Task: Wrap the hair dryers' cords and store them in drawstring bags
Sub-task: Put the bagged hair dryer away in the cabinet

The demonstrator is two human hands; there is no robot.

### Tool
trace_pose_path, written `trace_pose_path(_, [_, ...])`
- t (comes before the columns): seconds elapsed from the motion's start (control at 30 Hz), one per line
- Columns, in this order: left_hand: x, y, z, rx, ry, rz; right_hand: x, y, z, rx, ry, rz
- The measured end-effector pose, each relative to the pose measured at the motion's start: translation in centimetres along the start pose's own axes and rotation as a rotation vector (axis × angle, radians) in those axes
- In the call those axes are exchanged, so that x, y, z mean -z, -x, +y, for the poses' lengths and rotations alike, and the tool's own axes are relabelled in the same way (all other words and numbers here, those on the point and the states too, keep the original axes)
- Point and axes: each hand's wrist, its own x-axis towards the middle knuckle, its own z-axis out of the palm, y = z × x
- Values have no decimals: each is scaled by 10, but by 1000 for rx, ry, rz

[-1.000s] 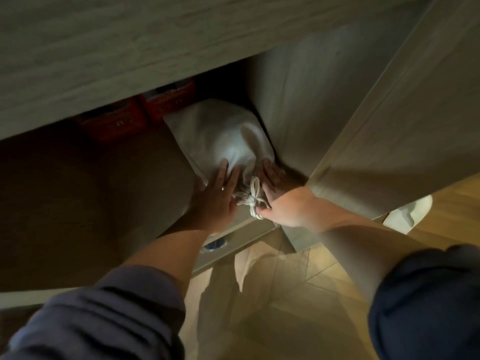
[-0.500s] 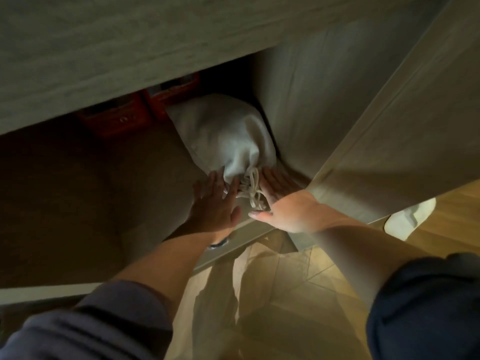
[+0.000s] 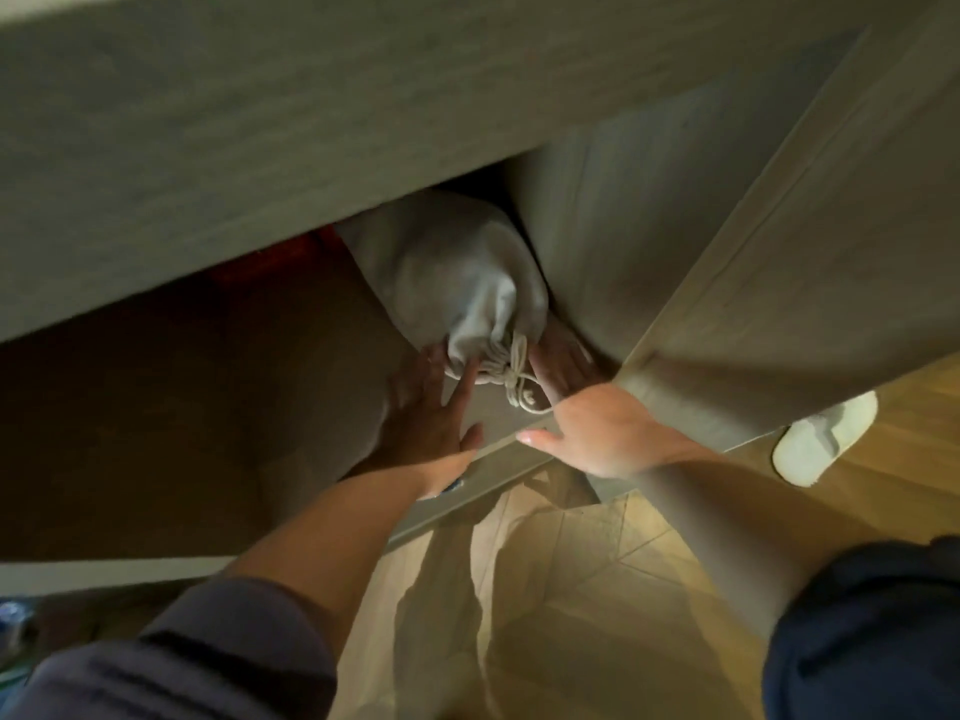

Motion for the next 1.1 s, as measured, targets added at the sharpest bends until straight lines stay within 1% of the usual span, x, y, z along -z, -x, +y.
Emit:
trace_pose_path(0.07, [11,16,4,40,-23,-25,3,13,-1,13,17,57])
trace_pose_path(0.2, [45,56,16,101,-17,-91,26,46,-10,18,-2,-41])
trace_pose_path(0.3, [77,91,29,108,47,-114,60,75,-23,49,-20,-37])
trace_pose_path(0.4, [112,136,44,98,-17,-56,92,112,-38,32,-47,-70])
trace_pose_path(0.5, [147,189,54,83,15,-45,123,163,-54,34,-42,-102])
trace_pose_path(0.67, [223,285,66,86,60,14,193,253,-88,42,-63,-92])
trace_pose_path(0.87, [295,397,79,159,108,88,252,340,-145,-3,-135,-51])
trace_pose_path(1.0, [324,456,73,261,123,148,280,377,-185,17,-159,-14])
trace_pose_path(1.1, [337,490,60,297,128,191,297,395,-212,20,-166,26])
